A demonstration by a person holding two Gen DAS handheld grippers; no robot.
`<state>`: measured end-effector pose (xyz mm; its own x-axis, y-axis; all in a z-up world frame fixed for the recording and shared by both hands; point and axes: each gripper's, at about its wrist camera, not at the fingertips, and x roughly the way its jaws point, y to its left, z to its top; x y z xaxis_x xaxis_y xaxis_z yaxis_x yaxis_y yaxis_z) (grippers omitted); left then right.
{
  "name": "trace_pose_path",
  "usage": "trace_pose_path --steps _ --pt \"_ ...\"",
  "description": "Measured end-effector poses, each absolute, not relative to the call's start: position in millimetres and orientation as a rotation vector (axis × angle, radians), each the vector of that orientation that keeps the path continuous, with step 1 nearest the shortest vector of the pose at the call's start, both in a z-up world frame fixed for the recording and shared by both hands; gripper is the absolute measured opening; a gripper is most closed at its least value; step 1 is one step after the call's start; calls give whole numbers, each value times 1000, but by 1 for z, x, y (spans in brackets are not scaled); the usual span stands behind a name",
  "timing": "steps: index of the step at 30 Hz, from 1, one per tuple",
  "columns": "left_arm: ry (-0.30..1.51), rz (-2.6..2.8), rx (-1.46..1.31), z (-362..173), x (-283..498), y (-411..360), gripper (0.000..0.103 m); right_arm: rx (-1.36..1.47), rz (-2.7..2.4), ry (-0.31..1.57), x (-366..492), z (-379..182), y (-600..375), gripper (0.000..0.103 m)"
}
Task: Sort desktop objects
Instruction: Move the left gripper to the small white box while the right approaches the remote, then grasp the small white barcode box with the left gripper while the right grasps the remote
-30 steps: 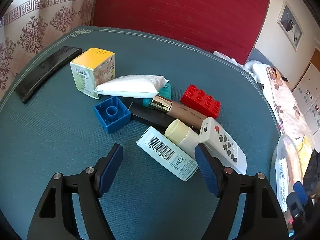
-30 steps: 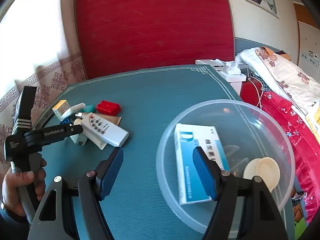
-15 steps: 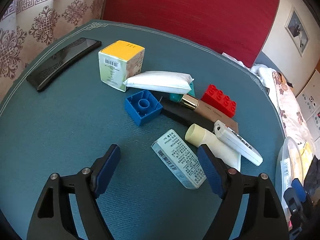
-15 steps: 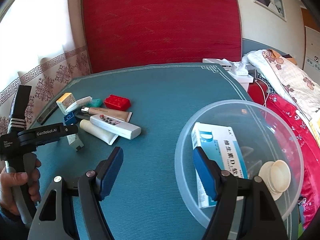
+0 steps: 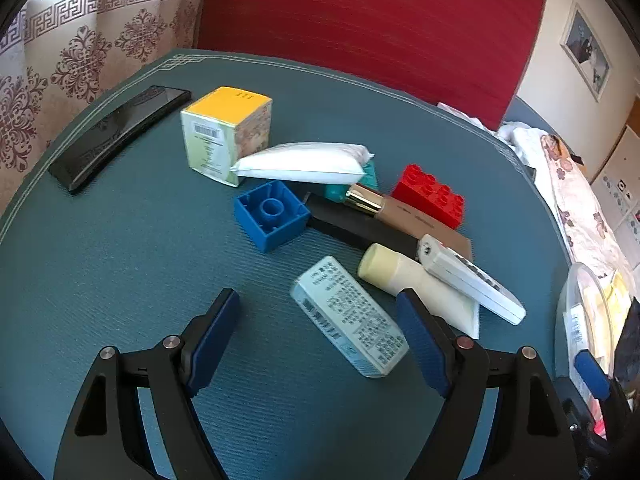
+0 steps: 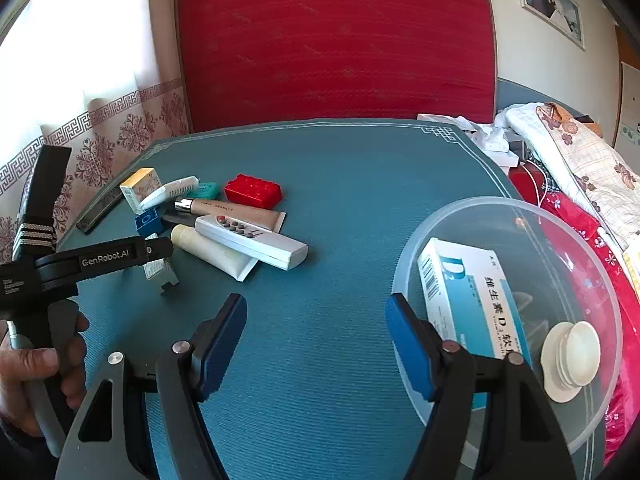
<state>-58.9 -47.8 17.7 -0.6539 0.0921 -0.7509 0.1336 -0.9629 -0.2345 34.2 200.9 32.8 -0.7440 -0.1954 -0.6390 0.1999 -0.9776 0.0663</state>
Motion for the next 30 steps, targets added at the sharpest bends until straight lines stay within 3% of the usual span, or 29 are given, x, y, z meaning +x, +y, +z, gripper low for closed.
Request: trace_pose_path --steps 6,18,30 --pt "347 -2806 1297 13 -59 -39 83 1006 -2744 15 33 32 196 76" --pt "362 -2748 1279 14 -56 -59 83 992 -2705 52 28 38 186 76" --pt "370 -2746 1271 11 -62 -61 83 1082 -2499 92 -31 39 157 76"
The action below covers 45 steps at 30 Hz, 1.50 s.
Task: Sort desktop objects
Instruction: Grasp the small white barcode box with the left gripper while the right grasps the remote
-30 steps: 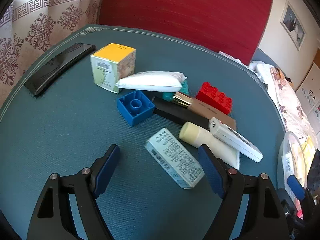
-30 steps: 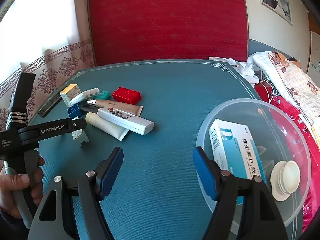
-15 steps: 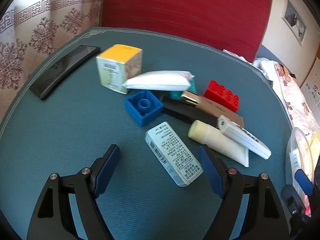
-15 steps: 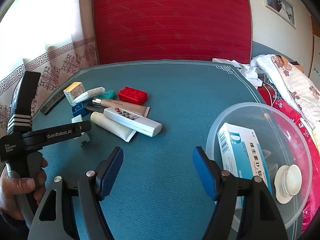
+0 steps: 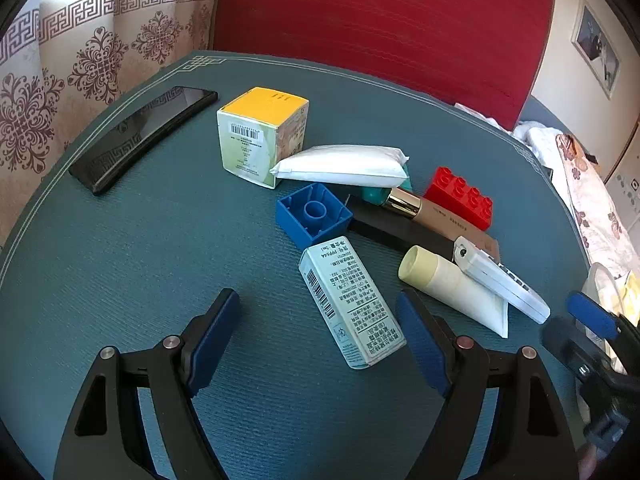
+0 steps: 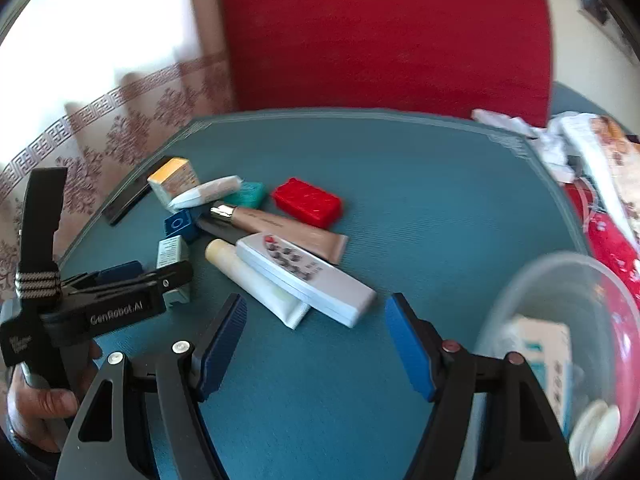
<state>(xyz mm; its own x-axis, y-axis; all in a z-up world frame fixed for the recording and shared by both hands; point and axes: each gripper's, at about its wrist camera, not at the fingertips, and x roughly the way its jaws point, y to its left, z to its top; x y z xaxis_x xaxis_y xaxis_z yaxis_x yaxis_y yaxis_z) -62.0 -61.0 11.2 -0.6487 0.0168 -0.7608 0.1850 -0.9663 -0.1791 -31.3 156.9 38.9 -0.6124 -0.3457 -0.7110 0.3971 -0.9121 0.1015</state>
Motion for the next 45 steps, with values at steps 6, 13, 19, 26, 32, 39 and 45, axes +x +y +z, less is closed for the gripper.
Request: trace_pose_path --steps 6,13,19,26,32,39,45 --pt "367 -2747 1270 11 -65 -59 83 1178 -2405 87 -64 31 141 76" --pt "368 -2750 1273 11 -60 -62 83 1240 -2364 78 -81 16 129 77" --pt "342 -2716 1234 15 -58 -64 83 1240 -2339 80 -71 9 126 76" --pt "384 -2697 1236 14 -59 -72 83 1242 -2267 59 -46 11 124 76" --pt "368 -2696 1231 14 -58 -71 83 1243 -2216 6 -30 12 120 76" --pt "397 -2707 1238 9 -60 -77 83 1274 -2246 -123 -44 6 123 59" --pt "454 -2752 1241 12 -61 -80 55 1244 -2285 -118 -41 7 118 47"
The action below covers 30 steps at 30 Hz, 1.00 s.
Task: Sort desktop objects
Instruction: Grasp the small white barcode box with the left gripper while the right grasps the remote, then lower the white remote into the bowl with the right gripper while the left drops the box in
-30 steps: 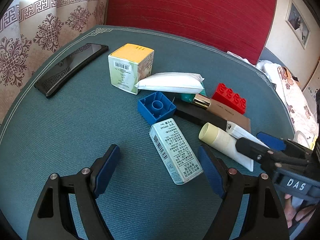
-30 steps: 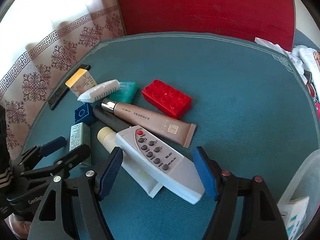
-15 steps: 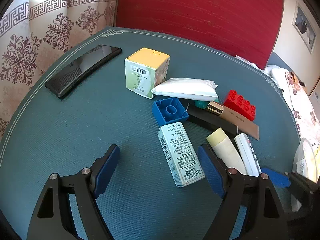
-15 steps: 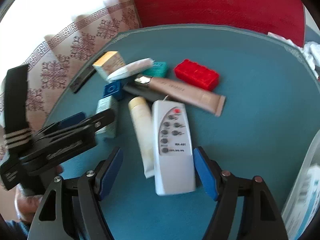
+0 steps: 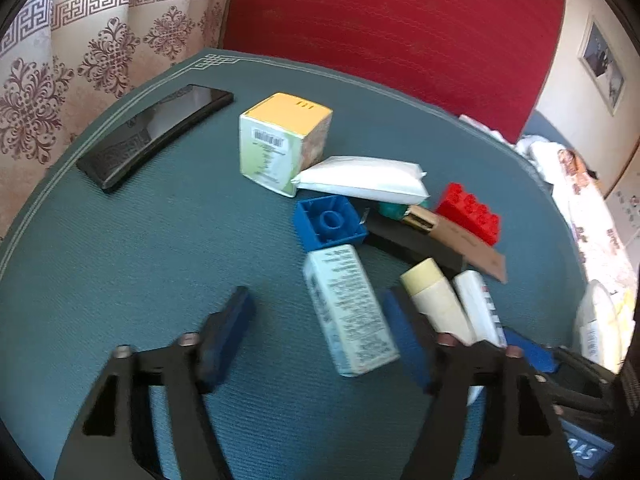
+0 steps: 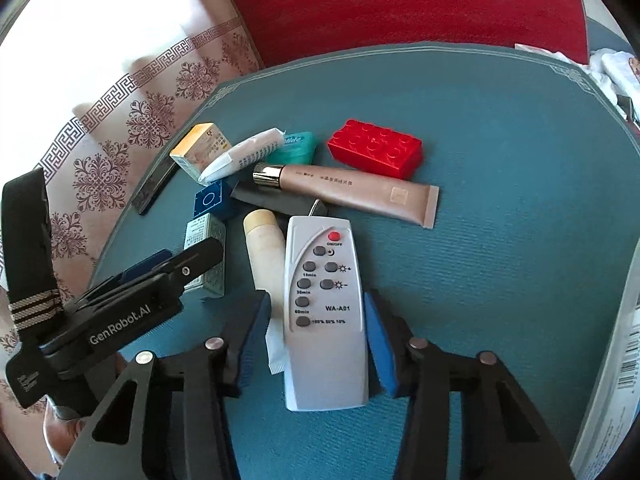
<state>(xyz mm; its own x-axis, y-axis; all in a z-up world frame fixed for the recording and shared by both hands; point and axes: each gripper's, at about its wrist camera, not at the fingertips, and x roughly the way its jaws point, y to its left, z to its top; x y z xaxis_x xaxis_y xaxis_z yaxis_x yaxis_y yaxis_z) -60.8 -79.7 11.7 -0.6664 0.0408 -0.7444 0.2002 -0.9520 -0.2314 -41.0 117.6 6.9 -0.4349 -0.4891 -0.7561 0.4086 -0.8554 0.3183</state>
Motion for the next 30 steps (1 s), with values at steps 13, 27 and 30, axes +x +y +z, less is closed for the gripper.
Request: trace_pose_path --steps 13,27,30 --pt "482 -2799 1252 14 -54 -75 35 1229 -2411 -66 -11 7 137 44" --pt "430 -2791 1244 8 -55 -70 40 1157 -2530 138 6 -1 129 44" --pt "455 -2802 1242 9 -54 -72 33 1134 -2551 168 4 -2 125 44"
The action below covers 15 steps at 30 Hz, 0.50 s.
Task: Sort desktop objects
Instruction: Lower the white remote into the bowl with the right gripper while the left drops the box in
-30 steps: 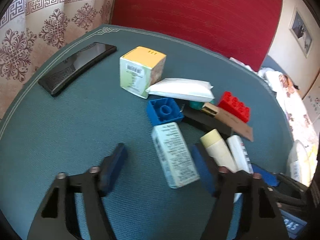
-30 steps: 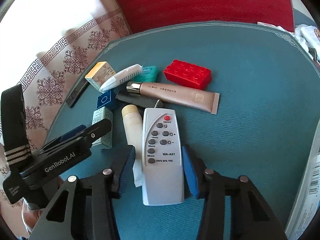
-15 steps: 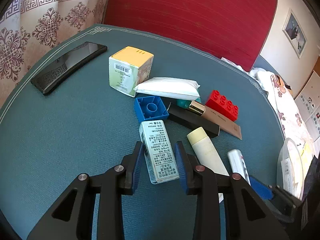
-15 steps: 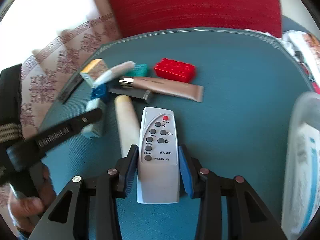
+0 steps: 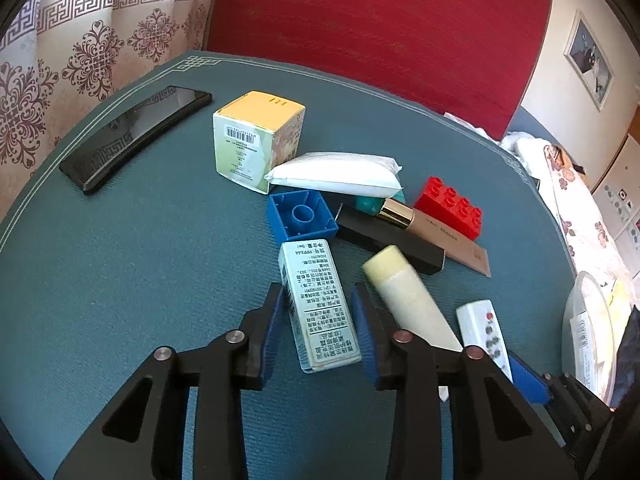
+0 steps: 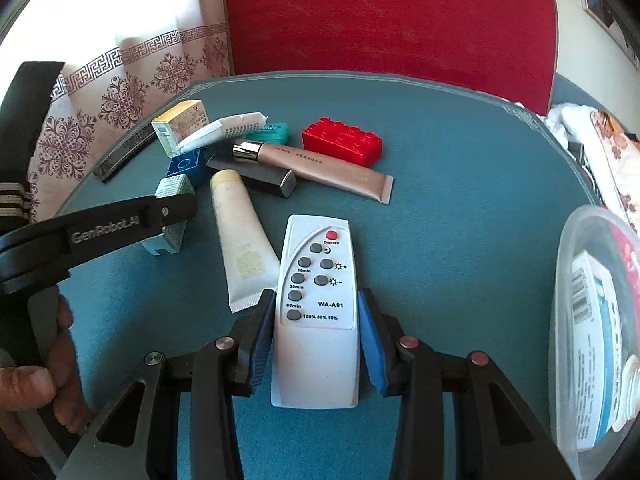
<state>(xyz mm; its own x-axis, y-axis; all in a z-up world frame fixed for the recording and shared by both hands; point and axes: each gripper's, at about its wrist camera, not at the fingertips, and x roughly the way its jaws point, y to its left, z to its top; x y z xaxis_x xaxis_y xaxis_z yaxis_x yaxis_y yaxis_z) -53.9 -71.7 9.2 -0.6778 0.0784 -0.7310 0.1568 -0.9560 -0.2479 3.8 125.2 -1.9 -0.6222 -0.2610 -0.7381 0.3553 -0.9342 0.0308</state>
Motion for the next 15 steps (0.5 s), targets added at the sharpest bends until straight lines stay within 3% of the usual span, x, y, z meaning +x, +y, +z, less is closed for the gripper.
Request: trace_pose_path --steps 2,15 --pt "483 -2811 1236 10 -52 -75 29 1128 -2561 182 5 -2 124 44" --pt "551 -2937 1124 36 -30 -75 29 1071 -2546 19 28 24 141 44"
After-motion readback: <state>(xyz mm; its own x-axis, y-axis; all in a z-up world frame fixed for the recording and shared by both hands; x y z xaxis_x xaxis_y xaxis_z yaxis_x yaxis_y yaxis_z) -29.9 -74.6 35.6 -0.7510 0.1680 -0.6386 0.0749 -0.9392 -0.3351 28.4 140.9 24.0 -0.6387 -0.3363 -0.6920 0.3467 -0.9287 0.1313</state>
